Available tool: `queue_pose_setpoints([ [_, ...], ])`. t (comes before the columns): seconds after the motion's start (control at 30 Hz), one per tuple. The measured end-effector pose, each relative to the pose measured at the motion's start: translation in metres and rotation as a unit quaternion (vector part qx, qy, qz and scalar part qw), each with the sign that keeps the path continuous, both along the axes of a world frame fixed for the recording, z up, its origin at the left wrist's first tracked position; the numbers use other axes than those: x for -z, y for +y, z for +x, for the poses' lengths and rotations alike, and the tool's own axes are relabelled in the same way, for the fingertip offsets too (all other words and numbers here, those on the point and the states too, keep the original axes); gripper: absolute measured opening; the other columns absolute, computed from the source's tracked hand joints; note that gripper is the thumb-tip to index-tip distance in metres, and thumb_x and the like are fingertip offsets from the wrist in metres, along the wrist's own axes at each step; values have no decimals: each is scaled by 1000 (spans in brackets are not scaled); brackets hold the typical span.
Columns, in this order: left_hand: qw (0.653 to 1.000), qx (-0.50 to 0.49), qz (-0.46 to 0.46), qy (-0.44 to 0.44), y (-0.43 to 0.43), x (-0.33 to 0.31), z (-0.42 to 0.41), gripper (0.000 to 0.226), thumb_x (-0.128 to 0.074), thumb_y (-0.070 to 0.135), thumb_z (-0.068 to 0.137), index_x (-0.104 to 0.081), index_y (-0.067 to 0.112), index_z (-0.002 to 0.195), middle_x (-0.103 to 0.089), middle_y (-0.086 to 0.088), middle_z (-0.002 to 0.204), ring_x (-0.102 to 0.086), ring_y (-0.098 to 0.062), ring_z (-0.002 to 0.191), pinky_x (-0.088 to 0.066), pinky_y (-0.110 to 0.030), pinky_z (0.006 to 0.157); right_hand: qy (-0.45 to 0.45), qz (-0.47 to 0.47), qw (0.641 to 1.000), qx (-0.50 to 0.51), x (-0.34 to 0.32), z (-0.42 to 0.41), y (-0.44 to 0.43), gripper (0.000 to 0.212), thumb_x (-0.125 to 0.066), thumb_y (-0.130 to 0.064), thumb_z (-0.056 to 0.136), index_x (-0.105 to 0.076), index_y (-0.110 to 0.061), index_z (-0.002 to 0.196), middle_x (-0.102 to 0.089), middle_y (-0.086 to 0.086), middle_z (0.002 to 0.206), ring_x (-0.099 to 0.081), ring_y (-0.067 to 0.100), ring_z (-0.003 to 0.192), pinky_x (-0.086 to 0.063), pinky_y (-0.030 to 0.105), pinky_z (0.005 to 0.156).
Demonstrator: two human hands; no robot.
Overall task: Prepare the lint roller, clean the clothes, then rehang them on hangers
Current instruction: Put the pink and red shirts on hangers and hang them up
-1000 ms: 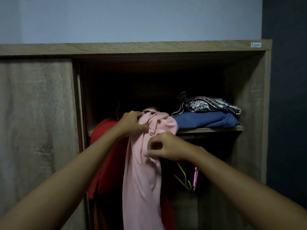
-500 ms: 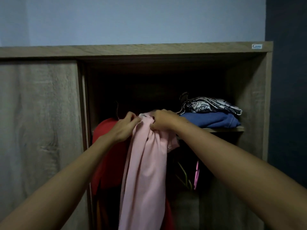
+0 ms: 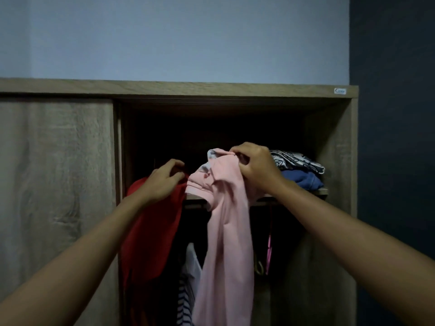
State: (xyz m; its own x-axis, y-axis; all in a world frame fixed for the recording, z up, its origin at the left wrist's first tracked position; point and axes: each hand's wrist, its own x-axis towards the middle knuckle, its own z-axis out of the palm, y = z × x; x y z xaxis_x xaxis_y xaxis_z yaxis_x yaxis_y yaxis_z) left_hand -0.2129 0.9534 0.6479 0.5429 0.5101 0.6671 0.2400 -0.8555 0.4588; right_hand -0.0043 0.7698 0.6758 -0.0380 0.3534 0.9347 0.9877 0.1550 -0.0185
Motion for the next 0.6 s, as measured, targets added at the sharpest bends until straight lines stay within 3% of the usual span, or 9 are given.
queue_pose_setpoints([
  [0.13, 997, 63, -20, -48, -18, -6, 3, 32, -58, 31, 97, -60, 24, 128, -67, 0, 121, -60, -15, 116, -43, -39, 109, -46, 47, 997, -28, 2, -1, -21, 25, -74, 1, 79, -76, -5, 103, -73, 8, 98, -70, 20, 89, -54, 33, 80],
  [0.2, 992, 99, -49, -58, -30, -8, 8, 46, -61, 45, 87, -60, 24, 129, -67, 0, 121, -61, -14, 115, -45, -39, 107, -68, 59, 995, -38, 9, -6, -29, 26, -76, 2, 79, -75, -4, 104, -73, 8, 100, -70, 19, 89, -54, 30, 79],
  [0.3, 985, 153, -74, -4, -41, -7, 13, 68, -63, 58, 71, -61, 24, 130, -70, -2, 119, -66, -15, 110, -51, -38, 101, -86, 70, 993, -52, 22, -16, -40, 28, -77, 3, 79, -74, -3, 106, -73, 10, 103, -69, 17, 92, -53, 26, 82],
  [0.43, 979, 198, -28, 41, -49, 4, 17, 24, -65, 46, 86, -75, 27, 97, -76, 2, 93, -68, -9, 85, -57, -45, 82, -96, 64, 992, -55, 37, -26, -54, 27, -75, 2, 80, -74, 1, 107, -73, 12, 105, -67, 18, 95, -53, 29, 87],
  [0.5, 976, 214, -14, 35, -54, 8, 16, 12, -64, 39, 89, -72, 36, 82, -72, 10, 77, -64, -6, 72, -54, -39, 70, -83, 66, 993, -58, 43, -26, -61, 27, -74, 1, 80, -73, 1, 107, -73, 12, 104, -67, 18, 95, -54, 32, 87],
  [0.6, 974, 225, -9, 10, -58, 14, 15, 6, -67, 26, 93, -69, 31, 90, -73, 5, 84, -66, -11, 76, -54, -40, 71, -49, 78, 994, -65, 52, -25, -68, 27, -75, 4, 80, -73, 2, 107, -73, 12, 104, -68, 20, 95, -55, 36, 86],
])
